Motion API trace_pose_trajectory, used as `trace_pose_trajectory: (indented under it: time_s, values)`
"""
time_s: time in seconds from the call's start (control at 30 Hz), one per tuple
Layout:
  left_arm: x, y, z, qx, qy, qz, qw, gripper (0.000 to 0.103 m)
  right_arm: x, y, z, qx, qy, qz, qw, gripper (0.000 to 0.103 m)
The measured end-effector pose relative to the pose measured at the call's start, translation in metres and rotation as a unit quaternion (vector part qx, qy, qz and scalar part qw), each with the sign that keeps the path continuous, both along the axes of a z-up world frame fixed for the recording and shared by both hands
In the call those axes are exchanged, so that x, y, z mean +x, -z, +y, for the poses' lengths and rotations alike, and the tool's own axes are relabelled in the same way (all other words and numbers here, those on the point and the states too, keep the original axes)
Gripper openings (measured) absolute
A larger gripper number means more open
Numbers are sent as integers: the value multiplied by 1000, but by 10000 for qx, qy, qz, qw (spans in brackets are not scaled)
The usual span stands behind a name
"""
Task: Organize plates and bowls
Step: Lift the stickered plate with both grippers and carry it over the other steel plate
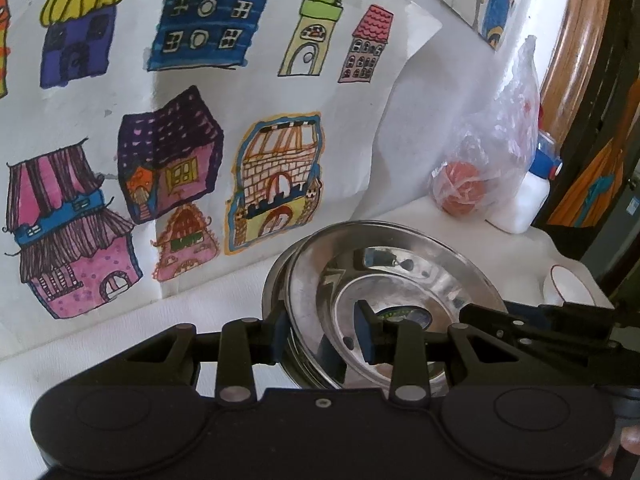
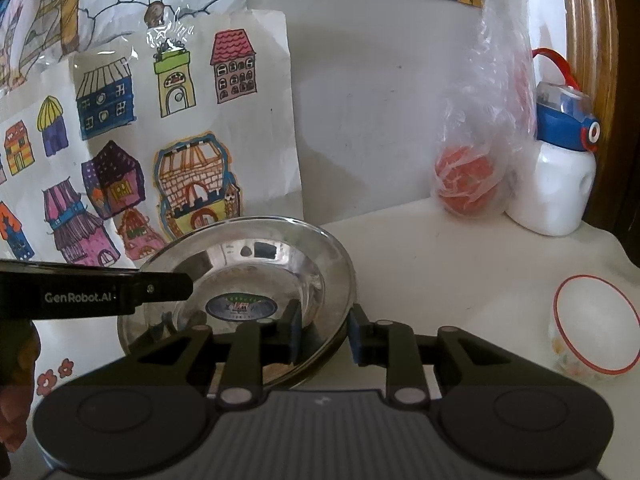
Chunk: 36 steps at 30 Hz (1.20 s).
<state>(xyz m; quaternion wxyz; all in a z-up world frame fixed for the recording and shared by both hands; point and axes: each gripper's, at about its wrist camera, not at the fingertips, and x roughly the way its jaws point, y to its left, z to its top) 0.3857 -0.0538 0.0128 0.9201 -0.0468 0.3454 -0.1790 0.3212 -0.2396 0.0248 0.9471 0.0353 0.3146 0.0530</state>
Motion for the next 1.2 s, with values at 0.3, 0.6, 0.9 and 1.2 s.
trace_pose_trajectory:
  time_s: [0.3,0.6,0.9,1.2]
  values:
    - [-4,-1,-9,435,44,-206,9988,36,-1,1,4,-219,-26,-44,9997,31]
    - [-6,-2,-16,816,57,-347,9960,36,0,2,10,-444,-79,-94,9989,35]
    - [-6,-1,-19,1119,78,-436,9927,36,-2,5,22,-930,-176,-186,9953,39]
    - [-2,1,-17,1179,52,-500,9918,37,-3,7,34,-1325,-310,-324,9902,41]
